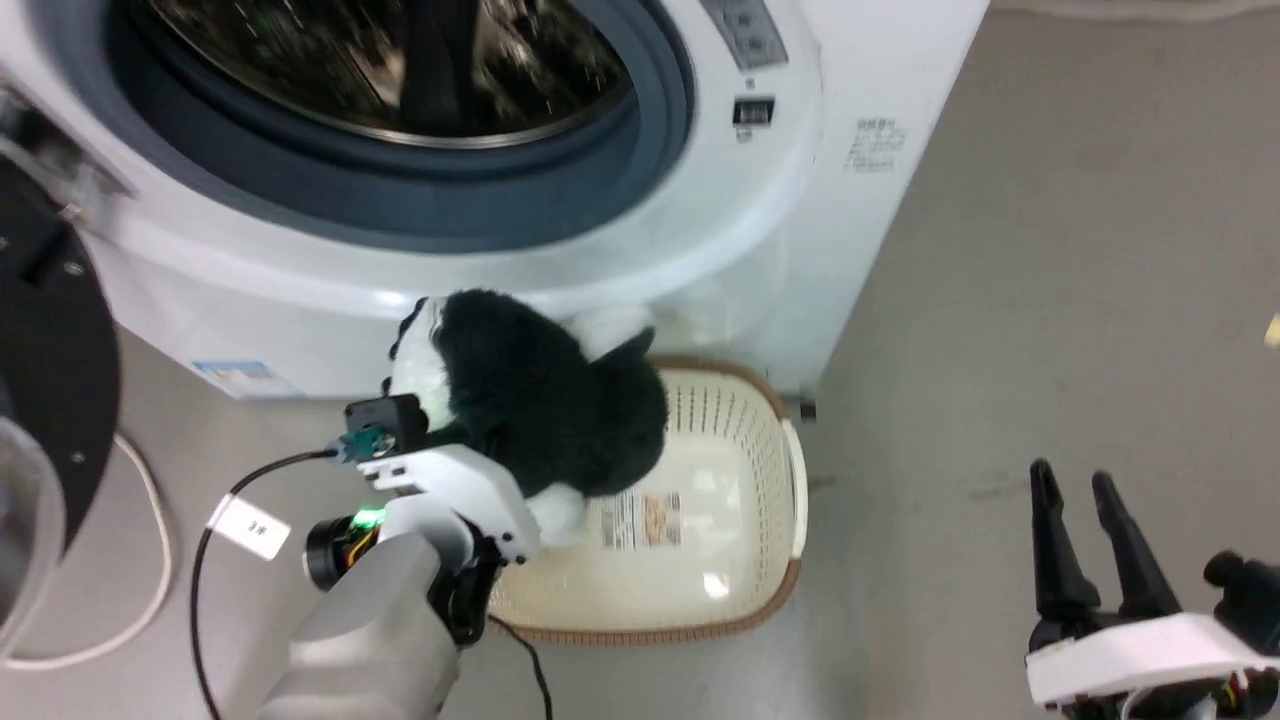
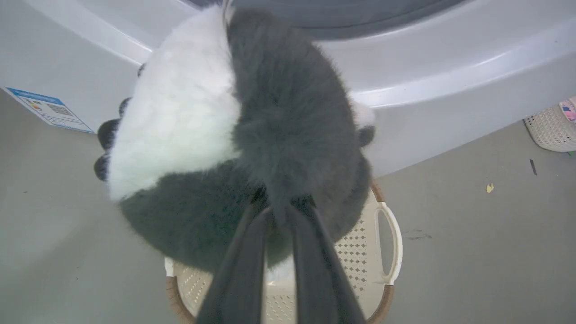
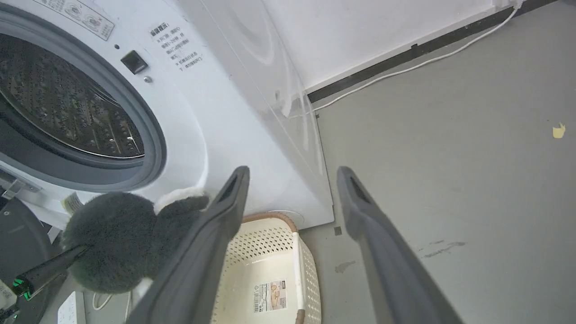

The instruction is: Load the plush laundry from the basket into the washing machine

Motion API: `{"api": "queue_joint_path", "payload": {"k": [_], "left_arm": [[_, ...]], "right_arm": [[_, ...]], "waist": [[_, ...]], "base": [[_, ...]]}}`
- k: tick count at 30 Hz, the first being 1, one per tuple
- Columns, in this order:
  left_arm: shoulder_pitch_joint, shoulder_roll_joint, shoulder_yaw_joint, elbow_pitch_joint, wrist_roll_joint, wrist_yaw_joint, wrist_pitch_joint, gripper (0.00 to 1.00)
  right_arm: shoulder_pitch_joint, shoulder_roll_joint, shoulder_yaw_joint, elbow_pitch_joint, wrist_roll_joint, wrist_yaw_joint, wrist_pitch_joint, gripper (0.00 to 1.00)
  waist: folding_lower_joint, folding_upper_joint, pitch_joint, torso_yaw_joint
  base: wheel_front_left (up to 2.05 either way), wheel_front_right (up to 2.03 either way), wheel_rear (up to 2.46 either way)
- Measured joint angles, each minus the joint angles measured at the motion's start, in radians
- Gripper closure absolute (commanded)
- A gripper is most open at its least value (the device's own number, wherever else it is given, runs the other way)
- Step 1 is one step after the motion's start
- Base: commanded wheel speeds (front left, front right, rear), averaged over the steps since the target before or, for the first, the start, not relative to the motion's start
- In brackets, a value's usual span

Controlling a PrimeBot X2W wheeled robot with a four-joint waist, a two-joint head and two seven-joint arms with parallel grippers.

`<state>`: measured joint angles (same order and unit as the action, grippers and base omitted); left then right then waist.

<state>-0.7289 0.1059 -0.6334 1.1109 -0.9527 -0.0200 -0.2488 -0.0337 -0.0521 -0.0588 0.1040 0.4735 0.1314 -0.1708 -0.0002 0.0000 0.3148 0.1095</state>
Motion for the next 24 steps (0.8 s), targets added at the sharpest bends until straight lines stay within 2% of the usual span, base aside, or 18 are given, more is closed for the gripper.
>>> {"api": "queue_joint_path", "payload": {"k": [3,6,10,13,19,24], "left_arm": [[0.04,0.032,0.036,-0.092,0.027,0.032,0.0,1.0],[0.099,0.065,0.095,-0.236,0.084,0.082,-0.003,1.0],[0.232,0.094,0.184,-0.459,0.192,0.151,-0.007,1.0],[0.332,0.101,0.231,-0.611,0.283,0.183,-0.007,1.0],[0.456,0.106,0.298,-0.826,0.438,0.212,-0.007,1.0],[0.504,0.102,0.327,-0.878,0.486,0.211,-0.007,1.0]], "right_arm": [[0.02,0.0,0.001,0.016,0.005,0.0,-0.007,0.0],[0.036,0.0,0.004,0.028,0.016,0.0,-0.013,0.0],[0.052,0.0,0.013,0.045,0.03,0.0,-0.022,0.0],[0.06,0.0,0.017,0.053,0.04,0.0,-0.027,0.0],[0.068,0.0,0.028,0.072,0.056,0.0,-0.039,0.0],[0.073,0.0,0.029,0.078,0.06,0.0,-0.043,0.0]], "waist": [[-0.0001,0.0,-0.058,0.007],[-0.0001,0.0,-0.107,0.014],[-0.0002,0.0,-0.159,0.019],[-0.0001,0.0,-0.184,0.02],[0.0001,0.0,-0.215,0.021],[0.0001,0.0,-0.226,0.027]], "base": [[0.0,0.0,0.0],[0.0,0.0,0.0],[0.0,0.0,0.0],[0.0,0.0,0.0],[0.0,0.0,0.0],[0.0,0.0,0.0]]}}
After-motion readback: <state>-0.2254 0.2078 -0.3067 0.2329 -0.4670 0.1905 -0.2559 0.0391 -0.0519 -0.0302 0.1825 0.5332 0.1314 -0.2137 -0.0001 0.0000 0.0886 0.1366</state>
